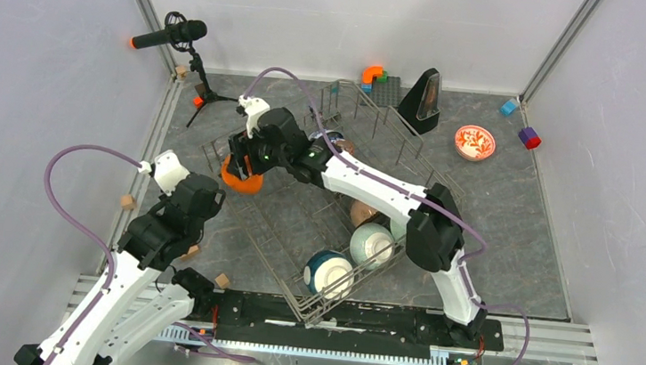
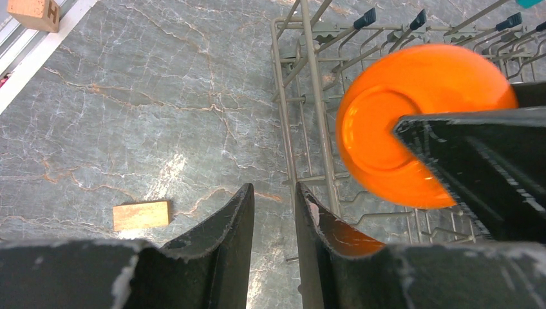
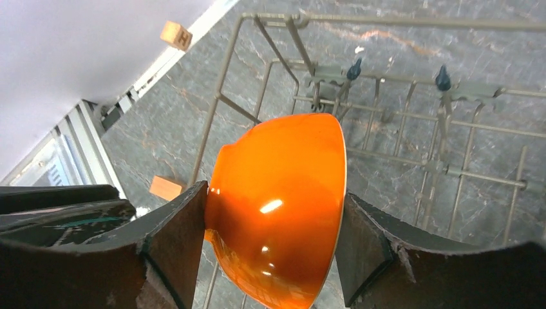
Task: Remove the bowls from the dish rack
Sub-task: Pick up the bowl from the dish rack, then place the bowl in the dish rack.
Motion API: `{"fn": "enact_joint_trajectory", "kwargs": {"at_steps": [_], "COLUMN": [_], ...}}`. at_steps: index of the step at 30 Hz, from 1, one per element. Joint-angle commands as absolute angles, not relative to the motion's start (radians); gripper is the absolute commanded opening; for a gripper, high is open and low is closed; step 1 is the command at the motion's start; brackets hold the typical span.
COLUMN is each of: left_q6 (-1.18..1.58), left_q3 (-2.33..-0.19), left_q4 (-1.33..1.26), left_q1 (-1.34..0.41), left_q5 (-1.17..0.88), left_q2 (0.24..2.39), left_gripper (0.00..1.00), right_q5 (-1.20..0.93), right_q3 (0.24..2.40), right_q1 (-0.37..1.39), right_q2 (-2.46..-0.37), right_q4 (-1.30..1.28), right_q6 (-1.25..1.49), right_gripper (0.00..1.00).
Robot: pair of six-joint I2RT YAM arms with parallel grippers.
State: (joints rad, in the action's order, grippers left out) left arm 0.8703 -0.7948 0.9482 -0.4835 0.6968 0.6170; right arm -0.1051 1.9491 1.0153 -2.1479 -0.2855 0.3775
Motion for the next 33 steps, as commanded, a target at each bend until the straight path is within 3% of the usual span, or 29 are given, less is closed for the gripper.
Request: {"fn": "enact_joint_trajectory", "kwargs": {"at_steps": [1, 6, 12, 17, 27, 33], "left_q6": [0.893, 0.888, 0.872, 0.854, 0.764, 0.764], "left_q3": [-0.788, -0.8, -0.876, -0.951, -1.113, -1.179], "left_q4": [0.934, 0.935, 0.931, 0.927, 0.844, 0.773], "left_q1": [-0.479, -0.479, -0.479, -0.479, -0.479, -0.479], "left_q5": [0.712, 0.707, 0.697, 0.681, 0.537, 0.293], "left_q2": [0.62, 0.616, 0.623, 0.643, 0.703, 0.774], "left_gripper": [0.37, 0.37, 0.39, 0.43, 0.72, 0.81], "right_q5": [-0.115, -0.112, -0.106, -0.094, -0.006, 0.022], "right_q3": [1.94, 1.888, 1.848, 1.81, 1.542, 1.375], "right_q1": [1.008, 1.0, 0.994, 0.989, 0.988, 1.013], "right_q2": [-2.081, -2.028, -1.944, -1.872, -1.526, -1.291], "right_q4": [-0.214, -0.19, -0.185, -0.214, -0.196, -0.17], "right_q6": [0.379, 0.374, 0.352, 0.323, 0.155, -0.048], "right_gripper": [0.16, 0.13, 0.0, 0.0, 0.0, 0.0]}}
